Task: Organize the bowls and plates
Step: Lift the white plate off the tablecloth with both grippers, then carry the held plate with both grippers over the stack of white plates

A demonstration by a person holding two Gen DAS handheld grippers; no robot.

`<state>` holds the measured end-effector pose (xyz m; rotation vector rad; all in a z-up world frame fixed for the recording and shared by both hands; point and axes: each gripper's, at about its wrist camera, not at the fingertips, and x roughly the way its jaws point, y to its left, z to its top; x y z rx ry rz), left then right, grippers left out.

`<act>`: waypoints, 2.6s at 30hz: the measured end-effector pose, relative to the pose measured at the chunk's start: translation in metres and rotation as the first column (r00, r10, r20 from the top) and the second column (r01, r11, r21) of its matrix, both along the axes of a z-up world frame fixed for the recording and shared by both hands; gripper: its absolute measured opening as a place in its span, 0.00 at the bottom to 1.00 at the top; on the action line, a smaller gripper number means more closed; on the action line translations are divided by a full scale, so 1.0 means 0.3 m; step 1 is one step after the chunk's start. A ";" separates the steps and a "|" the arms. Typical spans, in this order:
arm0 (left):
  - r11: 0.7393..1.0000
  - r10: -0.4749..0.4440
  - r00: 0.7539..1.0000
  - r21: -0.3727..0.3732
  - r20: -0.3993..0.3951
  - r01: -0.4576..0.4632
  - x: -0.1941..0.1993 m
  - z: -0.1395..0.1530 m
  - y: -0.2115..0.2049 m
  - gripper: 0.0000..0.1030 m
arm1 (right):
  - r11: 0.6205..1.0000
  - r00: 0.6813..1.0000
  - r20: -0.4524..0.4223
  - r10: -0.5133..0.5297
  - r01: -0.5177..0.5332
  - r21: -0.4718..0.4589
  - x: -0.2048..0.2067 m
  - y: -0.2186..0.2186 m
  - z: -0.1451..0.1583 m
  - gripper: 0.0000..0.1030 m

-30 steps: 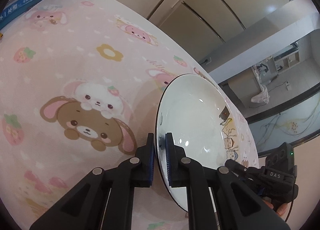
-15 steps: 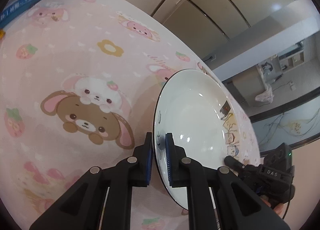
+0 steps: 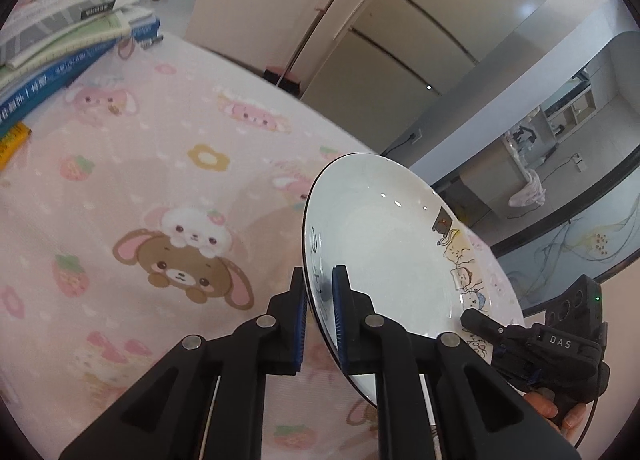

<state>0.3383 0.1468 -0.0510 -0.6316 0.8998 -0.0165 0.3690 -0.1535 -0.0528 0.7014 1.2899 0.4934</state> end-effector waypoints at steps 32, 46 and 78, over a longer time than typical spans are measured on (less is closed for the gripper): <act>0.986 -0.002 0.952 0.161 0.305 -0.050 -0.475 0.675 -0.144 0.15 | 0.993 0.949 0.315 0.022 -0.057 0.105 -0.286 -0.042 0.545 0.11; 0.988 -0.002 0.939 0.144 0.344 -0.051 -0.805 0.702 -0.260 0.15 | 0.999 0.901 0.433 0.033 -0.044 0.015 -0.604 -0.116 0.661 0.11; 0.985 -0.117 0.986 0.143 0.117 0.100 -0.824 0.213 -0.405 0.16 | 0.993 0.955 0.287 0.071 -0.041 -0.108 -0.761 -0.277 0.282 0.14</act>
